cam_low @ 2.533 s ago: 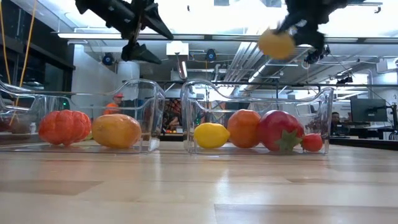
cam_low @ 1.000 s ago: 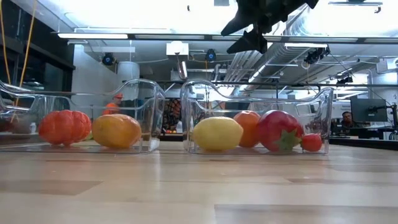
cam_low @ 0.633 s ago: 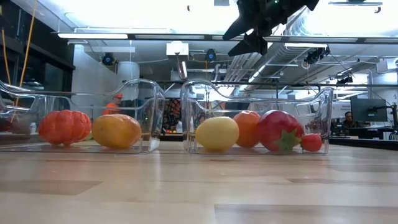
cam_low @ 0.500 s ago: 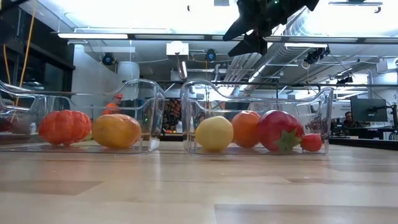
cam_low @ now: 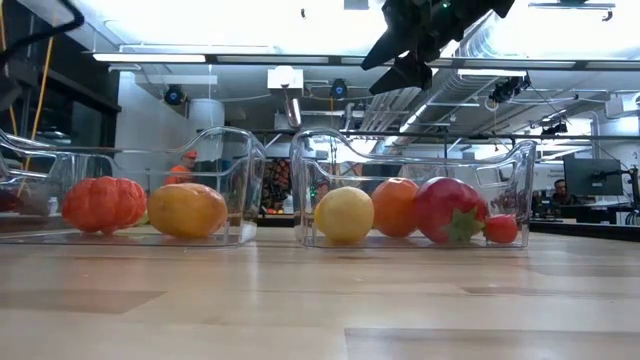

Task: Sort produce into baskets
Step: Put the white garlic into the left transparent bin

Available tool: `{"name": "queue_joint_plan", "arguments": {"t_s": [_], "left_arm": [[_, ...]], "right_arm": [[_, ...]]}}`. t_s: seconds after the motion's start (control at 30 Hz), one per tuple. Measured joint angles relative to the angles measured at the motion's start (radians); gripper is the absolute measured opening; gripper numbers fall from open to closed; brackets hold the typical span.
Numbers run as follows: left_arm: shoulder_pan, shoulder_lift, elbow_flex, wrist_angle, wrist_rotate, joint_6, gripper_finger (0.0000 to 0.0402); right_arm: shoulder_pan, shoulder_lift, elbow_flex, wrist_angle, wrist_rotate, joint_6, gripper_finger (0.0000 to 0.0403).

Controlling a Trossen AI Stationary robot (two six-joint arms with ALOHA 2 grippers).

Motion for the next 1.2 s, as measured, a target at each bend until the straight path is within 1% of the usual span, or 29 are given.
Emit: {"name": "queue_joint_plan", "arguments": {"t_s": [0.17,0.27,0.4,0.63,0.7,0.77,0.83,0.9,1.03,1.1,1.17,1.2], "left_arm": [[0.000,0.048,0.000,-0.002,0.027,0.049,0.0386],[0.000,0.066,0.000,0.004,0.049,0.068,0.0361],[-0.001,0.079,0.000,0.004,0.051,0.097,0.0301],[0.000,0.078,0.000,0.002,0.048,0.114,0.0172],[0.004,0.072,0.000,0.001,0.051,0.141,0.0141],[0.011,0.048,0.002,-0.001,0.055,0.184,0.0121],[0.019,-0.003,0.015,-0.003,0.053,0.250,0.0113],[0.027,-0.073,0.037,0.000,0.050,0.307,0.0115],[0.052,-0.244,0.097,0.000,0.030,0.397,0.0142],[0.084,-0.332,0.130,0.000,-0.027,0.422,0.0156],[0.132,-0.404,0.160,-0.003,-0.134,0.459,0.0164],[0.164,-0.432,0.173,-0.003,-0.206,0.488,0.0166]], "right_arm": [[0.000,0.000,0.000,-0.001,0.000,0.000,0.0287],[0.000,0.000,0.000,-0.003,0.000,0.001,0.0287],[0.000,0.000,0.000,-0.003,0.000,0.018,0.0287],[0.000,0.000,0.000,-0.005,0.000,0.018,0.0287],[0.000,0.000,0.000,-0.005,0.000,0.019,0.0287],[0.000,0.000,0.000,-0.005,0.000,0.018,0.0287],[0.000,0.000,0.000,-0.005,0.000,0.018,0.0287],[0.000,0.000,0.000,-0.005,0.000,0.019,0.0287],[0.000,0.000,0.000,-0.005,0.000,0.037,0.0287],[0.000,0.000,0.000,-0.005,0.000,0.045,0.0287],[0.000,0.000,0.000,-0.005,0.000,0.045,0.0287],[0.000,0.000,0.000,-0.005,0.000,0.045,0.0287]]}}
